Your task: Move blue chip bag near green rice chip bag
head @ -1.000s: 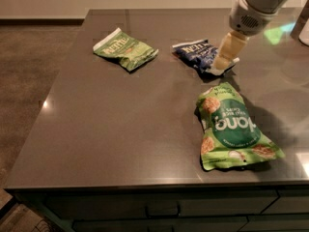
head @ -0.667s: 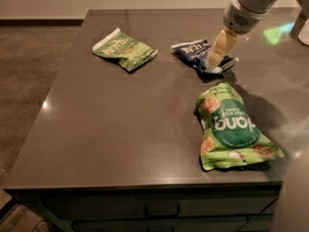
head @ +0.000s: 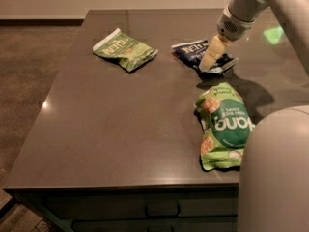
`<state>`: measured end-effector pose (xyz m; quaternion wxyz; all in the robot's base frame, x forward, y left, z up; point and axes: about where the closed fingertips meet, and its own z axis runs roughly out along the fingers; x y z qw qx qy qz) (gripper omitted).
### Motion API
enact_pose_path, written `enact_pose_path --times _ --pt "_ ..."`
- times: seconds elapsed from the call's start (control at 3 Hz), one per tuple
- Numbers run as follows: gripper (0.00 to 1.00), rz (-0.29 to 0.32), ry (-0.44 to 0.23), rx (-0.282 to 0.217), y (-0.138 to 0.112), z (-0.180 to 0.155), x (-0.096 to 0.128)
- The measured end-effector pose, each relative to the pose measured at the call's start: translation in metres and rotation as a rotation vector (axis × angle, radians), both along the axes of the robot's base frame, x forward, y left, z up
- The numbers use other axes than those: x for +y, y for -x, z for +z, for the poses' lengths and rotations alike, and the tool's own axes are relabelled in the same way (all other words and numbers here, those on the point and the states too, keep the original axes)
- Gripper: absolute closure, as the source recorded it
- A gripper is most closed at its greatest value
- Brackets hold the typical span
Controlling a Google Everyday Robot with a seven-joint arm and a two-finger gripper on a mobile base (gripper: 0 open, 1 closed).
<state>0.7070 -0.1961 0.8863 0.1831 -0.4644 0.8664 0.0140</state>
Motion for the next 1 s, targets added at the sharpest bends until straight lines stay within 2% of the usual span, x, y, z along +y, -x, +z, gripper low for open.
enact_pose_path --times 0.67,1.0 --pt "0.00 -0.020 0.010 0.062 -0.007 -0.024 0.006" --pt "0.17 -0.020 0.020 0.104 -0.004 -0.034 0.007"
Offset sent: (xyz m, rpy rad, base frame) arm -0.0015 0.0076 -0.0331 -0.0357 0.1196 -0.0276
